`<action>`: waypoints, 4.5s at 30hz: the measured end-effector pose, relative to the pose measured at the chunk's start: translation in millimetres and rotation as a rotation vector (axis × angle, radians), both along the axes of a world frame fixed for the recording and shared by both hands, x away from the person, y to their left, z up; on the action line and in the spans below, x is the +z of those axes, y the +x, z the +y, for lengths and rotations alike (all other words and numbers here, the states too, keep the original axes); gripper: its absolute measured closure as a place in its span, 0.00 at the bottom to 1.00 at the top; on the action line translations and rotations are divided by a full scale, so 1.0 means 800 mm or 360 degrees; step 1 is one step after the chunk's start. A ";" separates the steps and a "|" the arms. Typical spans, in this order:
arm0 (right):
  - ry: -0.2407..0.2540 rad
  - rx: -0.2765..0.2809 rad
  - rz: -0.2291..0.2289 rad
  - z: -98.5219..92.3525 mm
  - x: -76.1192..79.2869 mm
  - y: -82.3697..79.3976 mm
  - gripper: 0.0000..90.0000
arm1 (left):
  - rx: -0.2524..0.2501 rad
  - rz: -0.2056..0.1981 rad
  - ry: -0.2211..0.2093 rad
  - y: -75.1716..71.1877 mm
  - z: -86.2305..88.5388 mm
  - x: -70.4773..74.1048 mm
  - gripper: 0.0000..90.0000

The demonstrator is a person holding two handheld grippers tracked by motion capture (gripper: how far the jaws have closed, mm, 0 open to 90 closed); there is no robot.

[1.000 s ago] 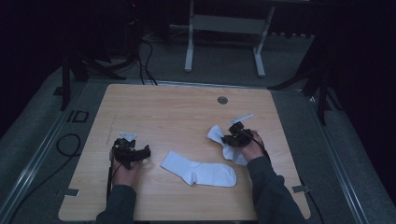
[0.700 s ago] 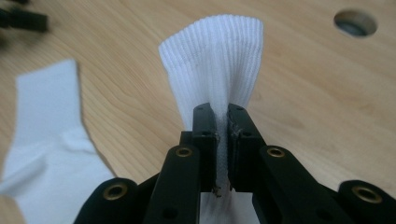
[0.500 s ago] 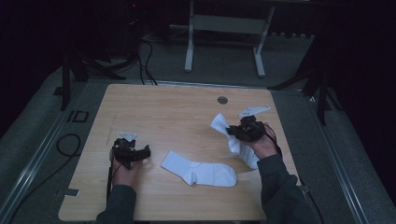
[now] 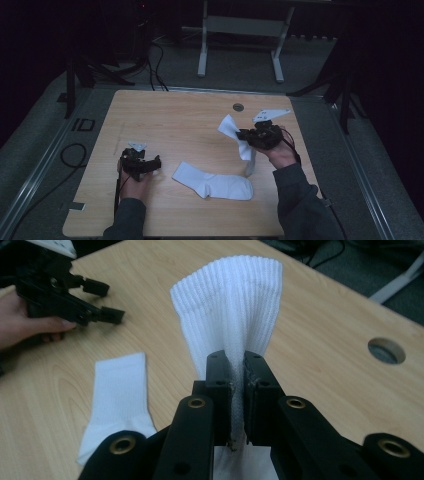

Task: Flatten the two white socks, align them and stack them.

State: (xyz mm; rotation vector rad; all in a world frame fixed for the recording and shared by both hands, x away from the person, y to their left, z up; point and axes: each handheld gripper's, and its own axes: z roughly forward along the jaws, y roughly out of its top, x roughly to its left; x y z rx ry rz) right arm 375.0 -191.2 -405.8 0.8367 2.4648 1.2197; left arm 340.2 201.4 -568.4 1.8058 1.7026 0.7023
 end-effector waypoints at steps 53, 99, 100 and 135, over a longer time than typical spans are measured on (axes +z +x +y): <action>-0.0058 0.0325 0.0187 0.093 -0.088 -0.068 0.91 | 0.0000 -0.0003 0.0002 0.000 0.000 0.000 0.13; -0.0258 0.0178 0.0415 0.170 -0.163 -0.045 0.82 | -0.0516 -0.0067 -0.0078 -0.045 -0.054 0.033 0.96; -0.0259 0.0179 0.0420 0.170 -0.163 -0.045 0.81 | -0.0539 -0.0079 -0.0089 -0.047 -0.056 0.035 0.97; -0.0180 0.0102 0.0301 0.122 -0.121 -0.049 0.66 | -0.0749 0.0053 -0.0099 -0.044 -0.093 0.022 1.00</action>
